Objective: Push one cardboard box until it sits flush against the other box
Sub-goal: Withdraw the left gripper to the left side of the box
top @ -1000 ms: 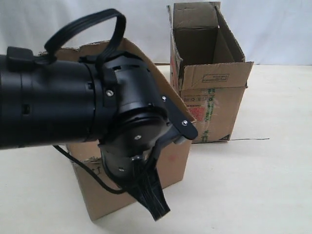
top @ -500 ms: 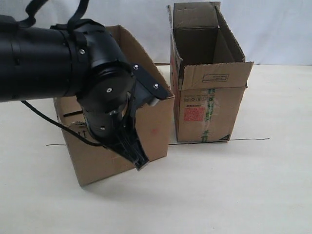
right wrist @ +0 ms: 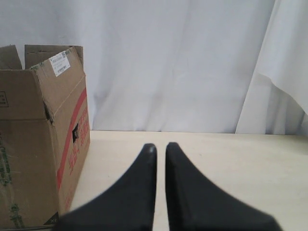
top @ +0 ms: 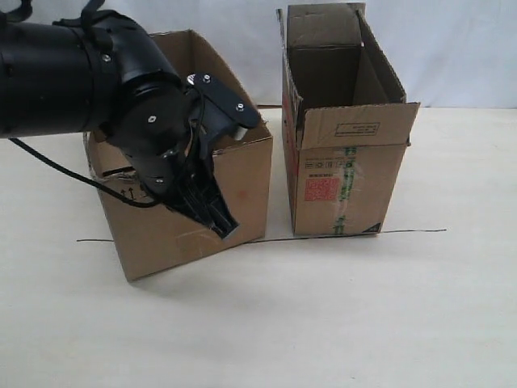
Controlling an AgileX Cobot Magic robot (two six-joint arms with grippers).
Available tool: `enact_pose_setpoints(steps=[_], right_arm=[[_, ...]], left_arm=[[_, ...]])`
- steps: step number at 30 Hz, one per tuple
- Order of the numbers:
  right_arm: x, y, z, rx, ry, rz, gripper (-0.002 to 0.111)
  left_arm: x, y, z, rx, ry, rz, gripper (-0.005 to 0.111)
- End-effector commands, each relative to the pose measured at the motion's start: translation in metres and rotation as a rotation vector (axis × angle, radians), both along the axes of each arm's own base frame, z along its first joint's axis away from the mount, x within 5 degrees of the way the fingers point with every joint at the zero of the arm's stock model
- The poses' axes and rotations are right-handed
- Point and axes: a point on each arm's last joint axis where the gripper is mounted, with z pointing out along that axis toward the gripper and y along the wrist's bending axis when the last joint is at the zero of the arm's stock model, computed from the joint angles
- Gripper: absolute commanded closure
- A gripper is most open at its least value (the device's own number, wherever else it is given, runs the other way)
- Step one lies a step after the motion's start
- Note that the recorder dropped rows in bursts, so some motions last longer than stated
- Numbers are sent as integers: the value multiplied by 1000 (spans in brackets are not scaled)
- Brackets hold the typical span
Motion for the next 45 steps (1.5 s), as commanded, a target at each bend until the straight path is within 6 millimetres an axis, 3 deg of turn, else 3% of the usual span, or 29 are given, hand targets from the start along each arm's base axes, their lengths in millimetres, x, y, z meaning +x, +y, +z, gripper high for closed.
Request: enact_pose_setpoints(steps=[1, 2, 3, 4, 6, 8, 12, 17, 20, 25, 28, 31, 38, 45], right_arm=[[0, 0, 0, 1, -4, -5, 103], [0, 0, 0, 1, -4, -5, 103], [0, 0, 0, 1, -4, -5, 103], [0, 0, 0, 1, -4, -5, 103], [0, 0, 0, 1, -4, -5, 103], [0, 0, 0, 1, -4, -5, 103], [0, 0, 0, 1, -4, -5, 103], [0, 0, 0, 1, -4, -5, 103], [0, 0, 0, 1, -4, -5, 103], [0, 0, 0, 1, -4, -5, 103], [0, 0, 0, 1, -4, -5, 103], [0, 0, 0, 1, -4, -5, 103], [0, 0, 0, 1, -4, -5, 103], [0, 0, 0, 1, -4, -5, 103]], left_arm=[[-13, 13, 51, -100, -162, 50, 107], [-16, 21, 69, -147, -227, 85, 107], [-23, 42, 100, -254, -351, 154, 107], [-27, 56, 114, -327, -411, 195, 107], [-33, 86, 129, -481, -503, 290, 107], [-39, 120, 128, -578, -575, 355, 107], [-39, 172, 88, -657, -617, 532, 107], [-23, 230, 28, -780, -638, 767, 107], [-12, 254, -5, -862, -595, 899, 107], [17, 259, -64, -998, -432, 893, 107], [51, 266, -93, -1147, -196, 785, 107], [69, 273, -105, -1237, -82, 695, 107], [101, 282, -132, -1288, -52, 684, 107], [120, 277, -135, -1326, -56, 638, 107]])
